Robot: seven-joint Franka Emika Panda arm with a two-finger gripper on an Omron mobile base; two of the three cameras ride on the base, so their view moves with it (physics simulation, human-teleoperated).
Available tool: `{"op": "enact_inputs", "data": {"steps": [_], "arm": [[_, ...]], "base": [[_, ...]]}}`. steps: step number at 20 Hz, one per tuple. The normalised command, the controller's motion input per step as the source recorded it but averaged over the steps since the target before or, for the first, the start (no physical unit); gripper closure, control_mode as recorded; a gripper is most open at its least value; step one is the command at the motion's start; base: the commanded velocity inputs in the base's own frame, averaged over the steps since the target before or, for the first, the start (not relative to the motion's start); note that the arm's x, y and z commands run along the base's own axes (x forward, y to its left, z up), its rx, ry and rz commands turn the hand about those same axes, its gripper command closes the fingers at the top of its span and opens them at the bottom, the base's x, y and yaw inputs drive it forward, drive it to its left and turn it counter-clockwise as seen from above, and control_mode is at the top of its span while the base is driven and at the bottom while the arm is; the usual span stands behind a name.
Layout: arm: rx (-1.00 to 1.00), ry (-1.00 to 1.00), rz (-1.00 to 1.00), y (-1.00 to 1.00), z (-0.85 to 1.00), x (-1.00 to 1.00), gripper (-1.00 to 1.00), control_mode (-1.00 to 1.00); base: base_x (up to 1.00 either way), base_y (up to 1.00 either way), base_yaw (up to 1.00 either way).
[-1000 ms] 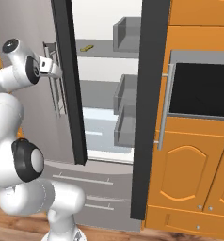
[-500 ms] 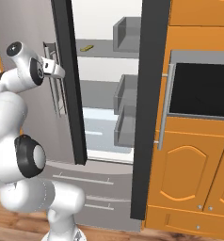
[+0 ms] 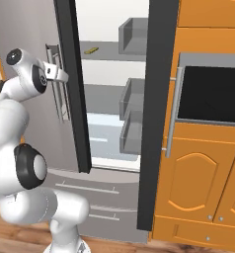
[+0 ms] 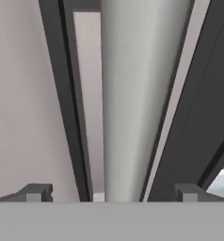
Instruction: Retrieve the butter from the fridge and place it on a plate on the dining table. Then retrieve the butter knife by the fridge and place it near the plate.
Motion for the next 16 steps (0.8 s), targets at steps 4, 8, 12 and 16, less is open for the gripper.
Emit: {"op": "enact_inputs", "data": {"steps": [4,8,12,16], "arm": [[-0.1,-0.07,0.01,-0.21,-0.46,0.26,-1.0,-1.0],[-0.02,-0.03,0.01,-0.03,-0.13,0.3,-1.0,-1.0],[0.0,0.0,0.0,0.0,0.0,0.04,1.0,-1.0],[0.0,0.0,0.0,0.0,0.0,0.0,1.0,-1.0]], "base": [[0.0,0.0,0.0],[0.0,0.0,0.0],[0.0,0.0,0.0],[0.0,0.0,0.0]]}}
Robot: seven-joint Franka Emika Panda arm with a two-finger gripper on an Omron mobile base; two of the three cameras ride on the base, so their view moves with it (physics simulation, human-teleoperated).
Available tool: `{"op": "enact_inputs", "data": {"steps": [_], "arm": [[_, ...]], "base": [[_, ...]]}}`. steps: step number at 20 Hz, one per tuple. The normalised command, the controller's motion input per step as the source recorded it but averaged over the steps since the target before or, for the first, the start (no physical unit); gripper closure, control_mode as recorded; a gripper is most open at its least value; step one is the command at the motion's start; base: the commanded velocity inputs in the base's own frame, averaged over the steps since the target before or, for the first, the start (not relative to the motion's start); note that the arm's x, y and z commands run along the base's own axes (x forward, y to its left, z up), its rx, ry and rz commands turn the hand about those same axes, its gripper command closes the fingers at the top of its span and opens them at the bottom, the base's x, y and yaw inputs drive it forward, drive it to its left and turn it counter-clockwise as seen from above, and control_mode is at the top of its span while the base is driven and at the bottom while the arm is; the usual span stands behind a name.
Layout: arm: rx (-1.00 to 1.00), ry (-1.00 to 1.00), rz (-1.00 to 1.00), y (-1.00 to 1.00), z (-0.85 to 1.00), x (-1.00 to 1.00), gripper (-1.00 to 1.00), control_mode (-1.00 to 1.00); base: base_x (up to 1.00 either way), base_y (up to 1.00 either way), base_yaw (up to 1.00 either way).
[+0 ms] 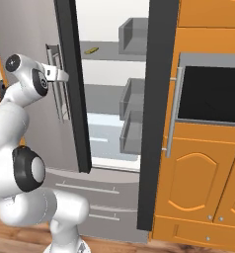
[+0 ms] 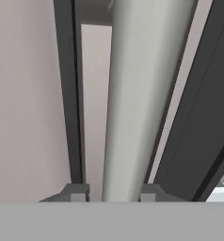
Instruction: Retrieve the butter from the fridge and place it on a plate on the dining table. Then retrieve the butter knife by the fridge and place it near the plate.
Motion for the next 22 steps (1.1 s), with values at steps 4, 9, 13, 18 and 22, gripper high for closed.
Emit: {"op": "enact_inputs", "data": {"steps": [4,9,13,18,22], "arm": [[0.0,-0.02,-0.05,0.08,0.0,-0.3,1.0,-1.0],[-0.01,-0.03,-0.19,0.22,0.01,-0.81,1.0,-1.0],[-0.15,0.0,-0.23,0.46,0.0,-0.66,1.0,-1.0],[-0.24,0.0,-0.29,0.97,-0.16,-0.48,1.0,-1.0],[-0.12,0.0,-0.24,0.86,0.0,-0.49,1.0,-1.0]], "base": [[0.0,0.0,0.0],[0.0,0.0,0.0],[0.0,0.0,0.0],[0.0,0.0,0.0],[0.0,0.0,0.0]]}}
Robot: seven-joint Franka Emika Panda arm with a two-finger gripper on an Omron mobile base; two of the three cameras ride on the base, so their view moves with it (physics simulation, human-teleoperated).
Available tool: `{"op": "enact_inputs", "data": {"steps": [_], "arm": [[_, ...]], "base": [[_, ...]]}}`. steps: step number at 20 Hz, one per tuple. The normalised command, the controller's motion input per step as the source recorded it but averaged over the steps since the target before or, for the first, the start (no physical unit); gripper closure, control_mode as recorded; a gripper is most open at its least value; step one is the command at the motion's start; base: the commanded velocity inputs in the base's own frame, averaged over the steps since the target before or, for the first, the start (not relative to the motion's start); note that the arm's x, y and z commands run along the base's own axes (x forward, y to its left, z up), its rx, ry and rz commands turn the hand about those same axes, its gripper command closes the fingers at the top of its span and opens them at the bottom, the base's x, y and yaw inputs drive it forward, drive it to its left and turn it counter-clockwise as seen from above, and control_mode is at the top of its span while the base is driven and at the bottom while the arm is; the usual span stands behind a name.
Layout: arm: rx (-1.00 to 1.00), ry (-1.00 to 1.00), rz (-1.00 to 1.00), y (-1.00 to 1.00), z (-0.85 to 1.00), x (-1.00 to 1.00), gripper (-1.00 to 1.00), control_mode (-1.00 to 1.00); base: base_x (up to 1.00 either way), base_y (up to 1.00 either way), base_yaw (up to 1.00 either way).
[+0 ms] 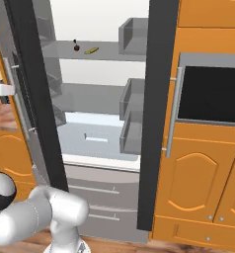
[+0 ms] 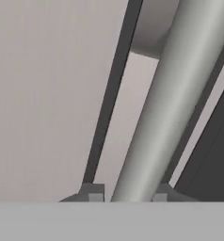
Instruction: Retrieve the butter from the fridge and place it on a plate on the dining table. Then retrieve the butter knife by the fridge and place it near the plate.
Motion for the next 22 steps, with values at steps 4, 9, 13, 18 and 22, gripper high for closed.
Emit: {"op": "enact_inputs", "data": {"steps": [4,9,13,18,22], "arm": [[-0.09,0.0,-0.28,0.85,0.0,-0.72,1.0,-1.0],[-0.05,0.0,-0.18,0.61,0.0,-0.45,-1.0,-1.0],[-0.12,0.03,-0.07,0.18,-0.14,-0.07,-1.0,-1.0],[-0.08,-0.06,-0.15,0.73,-0.17,-0.33,-1.0,-1.0],[0.0,-0.07,-0.1,0.08,-0.06,-0.62,-1.0,-1.0]], "base": [[0.0,0.0,0.0],[0.0,0.0,0.0],[0.0,0.0,0.0],[0.0,0.0,0.0],[0.0,0.0,0.0]]}}
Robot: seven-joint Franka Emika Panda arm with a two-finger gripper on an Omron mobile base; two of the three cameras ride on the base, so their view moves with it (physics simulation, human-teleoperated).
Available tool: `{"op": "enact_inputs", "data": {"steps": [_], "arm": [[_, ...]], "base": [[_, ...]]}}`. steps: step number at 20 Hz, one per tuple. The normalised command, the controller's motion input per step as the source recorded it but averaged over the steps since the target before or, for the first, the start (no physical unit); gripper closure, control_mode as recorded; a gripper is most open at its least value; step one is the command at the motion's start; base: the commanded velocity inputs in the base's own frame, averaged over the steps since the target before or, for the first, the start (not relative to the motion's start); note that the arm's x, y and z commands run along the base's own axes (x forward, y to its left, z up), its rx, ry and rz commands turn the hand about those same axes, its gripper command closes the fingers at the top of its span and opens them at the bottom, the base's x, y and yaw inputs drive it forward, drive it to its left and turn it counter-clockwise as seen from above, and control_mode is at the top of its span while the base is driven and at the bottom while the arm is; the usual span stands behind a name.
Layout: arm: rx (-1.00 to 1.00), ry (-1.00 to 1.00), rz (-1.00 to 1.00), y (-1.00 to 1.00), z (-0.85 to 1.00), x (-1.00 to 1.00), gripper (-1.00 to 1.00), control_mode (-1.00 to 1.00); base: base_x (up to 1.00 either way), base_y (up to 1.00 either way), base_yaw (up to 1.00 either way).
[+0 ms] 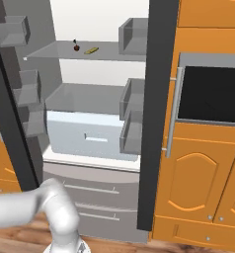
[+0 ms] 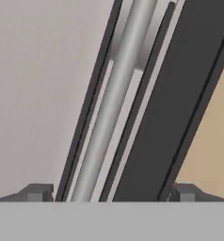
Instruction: Retrieve the butter from the fridge and place it on a plate on the dining table. Then retrieve the butter knife by the fridge and place it near the plate.
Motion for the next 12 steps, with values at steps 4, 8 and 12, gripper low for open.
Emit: {"op": "enact_inputs", "data": {"steps": [4,8,12], "arm": [[0.03,-0.09,-0.08,-0.75,-0.26,-1.0,-1.0,-1.0],[0.12,-0.21,0.02,-1.0,-0.31,-1.0,-1.0,-1.0],[0.2,-0.13,0.36,-0.91,-0.11,-1.0,-1.0,-1.0]], "base": [[0.0,0.0,0.0],[0.0,0.0,0.0],[0.0,0.0,0.0]]}}
